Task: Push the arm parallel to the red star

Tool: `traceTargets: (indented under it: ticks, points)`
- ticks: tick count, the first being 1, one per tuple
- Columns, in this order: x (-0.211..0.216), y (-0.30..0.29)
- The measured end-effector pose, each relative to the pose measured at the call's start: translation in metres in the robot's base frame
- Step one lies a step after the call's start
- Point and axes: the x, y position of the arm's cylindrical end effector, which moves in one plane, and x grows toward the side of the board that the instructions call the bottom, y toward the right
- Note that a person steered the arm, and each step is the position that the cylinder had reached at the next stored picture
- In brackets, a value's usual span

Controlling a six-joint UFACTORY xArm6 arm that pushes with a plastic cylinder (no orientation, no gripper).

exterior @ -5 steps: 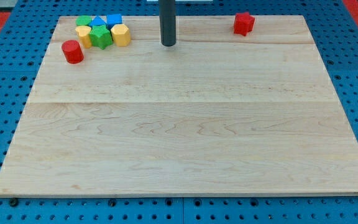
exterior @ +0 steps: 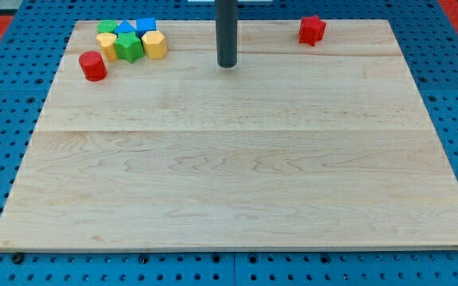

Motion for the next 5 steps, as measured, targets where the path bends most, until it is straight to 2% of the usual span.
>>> traceTargets:
  ticks: [1, 2, 3, 4, 5]
  points:
    - [0.026, 0.034]
    - [0.029, 0.150]
    - [-0.020, 0.216]
    - [-0.056, 0.235]
    - [-0.063, 0.236]
